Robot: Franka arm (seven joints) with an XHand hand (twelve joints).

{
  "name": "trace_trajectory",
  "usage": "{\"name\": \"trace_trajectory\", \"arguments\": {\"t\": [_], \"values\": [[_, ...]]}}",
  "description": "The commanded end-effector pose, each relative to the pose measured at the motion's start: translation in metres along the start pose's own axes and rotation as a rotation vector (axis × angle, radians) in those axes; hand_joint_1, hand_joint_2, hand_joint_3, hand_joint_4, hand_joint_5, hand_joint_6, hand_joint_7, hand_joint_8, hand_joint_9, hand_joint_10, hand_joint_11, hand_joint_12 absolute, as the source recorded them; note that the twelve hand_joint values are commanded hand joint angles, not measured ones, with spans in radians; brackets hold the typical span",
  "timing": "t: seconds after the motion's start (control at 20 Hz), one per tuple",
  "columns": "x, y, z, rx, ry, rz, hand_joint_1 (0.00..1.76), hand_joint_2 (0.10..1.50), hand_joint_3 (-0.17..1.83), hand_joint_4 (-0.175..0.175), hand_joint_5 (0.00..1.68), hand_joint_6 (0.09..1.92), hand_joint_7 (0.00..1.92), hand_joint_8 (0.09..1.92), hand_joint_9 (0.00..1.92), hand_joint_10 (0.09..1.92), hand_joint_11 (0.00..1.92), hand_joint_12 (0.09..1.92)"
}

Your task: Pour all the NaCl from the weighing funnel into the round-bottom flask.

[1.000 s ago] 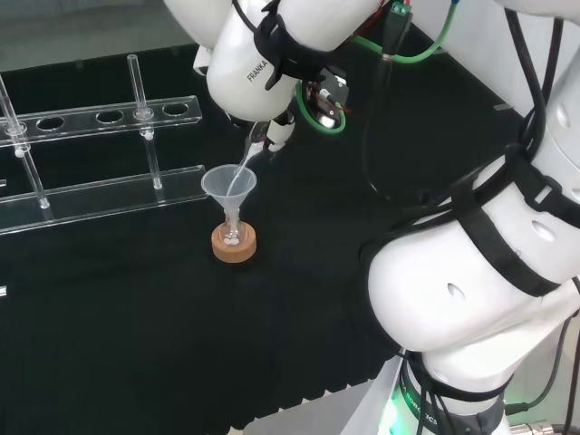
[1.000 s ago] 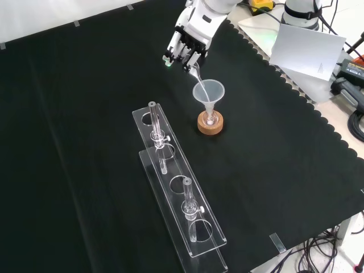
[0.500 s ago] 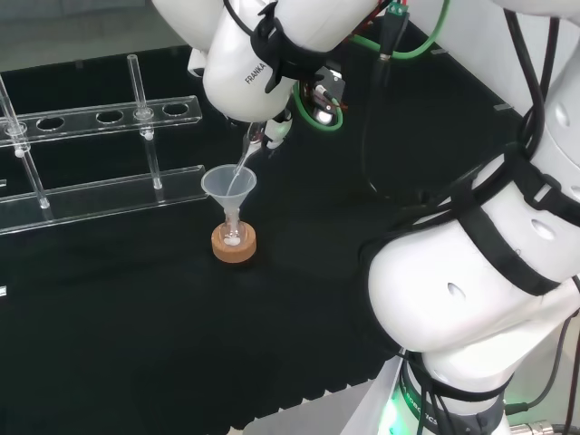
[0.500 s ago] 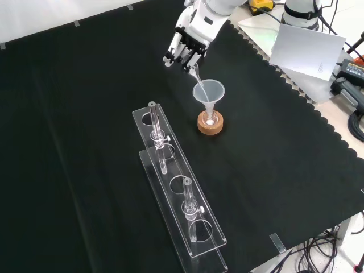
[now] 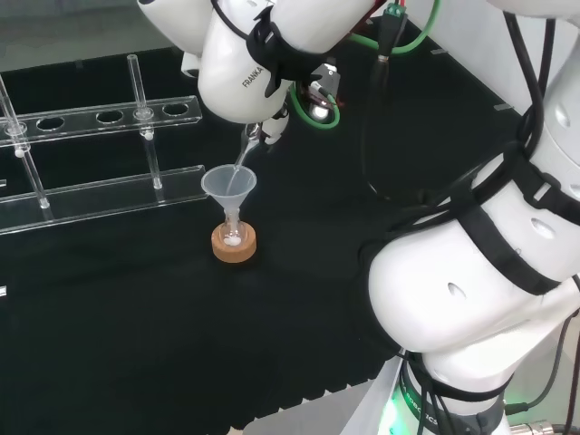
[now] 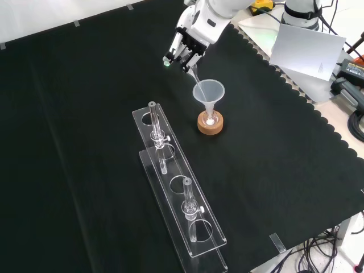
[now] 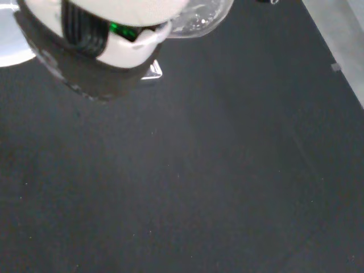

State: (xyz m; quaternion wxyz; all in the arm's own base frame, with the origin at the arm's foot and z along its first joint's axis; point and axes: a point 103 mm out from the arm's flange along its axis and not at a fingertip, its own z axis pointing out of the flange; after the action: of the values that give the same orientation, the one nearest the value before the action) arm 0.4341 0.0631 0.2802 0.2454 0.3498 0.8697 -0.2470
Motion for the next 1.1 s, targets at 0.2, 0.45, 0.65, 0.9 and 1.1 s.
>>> {"name": "trace_trajectory", "arguments": {"t": [0.2, 0.45, 0.65, 0.9, 1.1], "values": [[0.005, 0.000, -0.007, -0.017, -0.070, -0.028, 1.11, 0.79, 0.34, 0.175, 1.38, 0.35, 1.63, 0.09, 1.09, 0.17, 0.02, 1.59], [0.005, 0.000, -0.011, -0.034, -0.117, -0.054, 1.11, 0.79, 0.34, 0.175, 1.38, 0.35, 1.63, 0.09, 1.09, 0.17, 0.01, 1.59], [0.005, 0.000, -0.012, -0.047, -0.129, -0.066, 1.11, 0.79, 0.34, 0.175, 1.38, 0.35, 1.63, 0.09, 1.09, 0.17, 0.01, 1.59], [0.005, 0.000, -0.016, -0.060, -0.165, -0.075, 1.11, 0.79, 0.34, 0.175, 1.38, 0.36, 1.63, 0.09, 1.09, 0.16, 0.00, 1.59], [0.010, 0.002, -0.026, -0.068, -0.262, -0.113, 1.11, 0.79, 0.34, 0.175, 1.38, 0.36, 1.63, 0.09, 1.09, 0.16, 0.00, 1.59]]}}
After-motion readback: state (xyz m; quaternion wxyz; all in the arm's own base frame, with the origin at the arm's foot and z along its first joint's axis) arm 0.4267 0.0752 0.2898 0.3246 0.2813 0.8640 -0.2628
